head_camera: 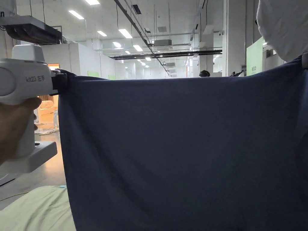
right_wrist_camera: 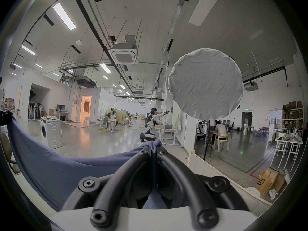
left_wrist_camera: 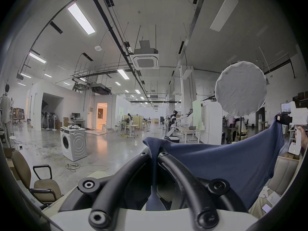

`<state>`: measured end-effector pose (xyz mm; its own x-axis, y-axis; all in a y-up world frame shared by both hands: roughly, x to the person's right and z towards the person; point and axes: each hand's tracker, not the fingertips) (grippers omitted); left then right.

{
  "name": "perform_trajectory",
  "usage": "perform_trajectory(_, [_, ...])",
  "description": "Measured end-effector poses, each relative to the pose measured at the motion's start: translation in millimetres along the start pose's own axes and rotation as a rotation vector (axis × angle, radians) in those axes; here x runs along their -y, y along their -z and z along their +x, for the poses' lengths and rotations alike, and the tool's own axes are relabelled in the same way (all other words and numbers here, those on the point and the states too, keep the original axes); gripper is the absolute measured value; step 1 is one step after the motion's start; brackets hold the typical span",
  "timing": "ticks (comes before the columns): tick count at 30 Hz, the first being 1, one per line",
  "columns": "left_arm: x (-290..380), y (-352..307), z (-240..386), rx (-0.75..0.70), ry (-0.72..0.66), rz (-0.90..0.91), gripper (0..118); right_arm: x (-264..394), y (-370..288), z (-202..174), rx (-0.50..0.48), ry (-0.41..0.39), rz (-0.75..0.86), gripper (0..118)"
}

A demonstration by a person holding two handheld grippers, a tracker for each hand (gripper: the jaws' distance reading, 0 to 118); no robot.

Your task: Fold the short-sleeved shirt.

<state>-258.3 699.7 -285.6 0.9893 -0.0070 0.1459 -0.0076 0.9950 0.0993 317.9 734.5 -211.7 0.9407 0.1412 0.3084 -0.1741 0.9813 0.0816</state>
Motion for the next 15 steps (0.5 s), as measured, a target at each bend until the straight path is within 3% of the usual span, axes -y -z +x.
perform_trajectory(15, [24.0, 47.5, 21.7, -0.048, 0.023, -0.063, 5, 34.8, 30.1, -15.6, 0.035, -0.004, -0.036, 4])
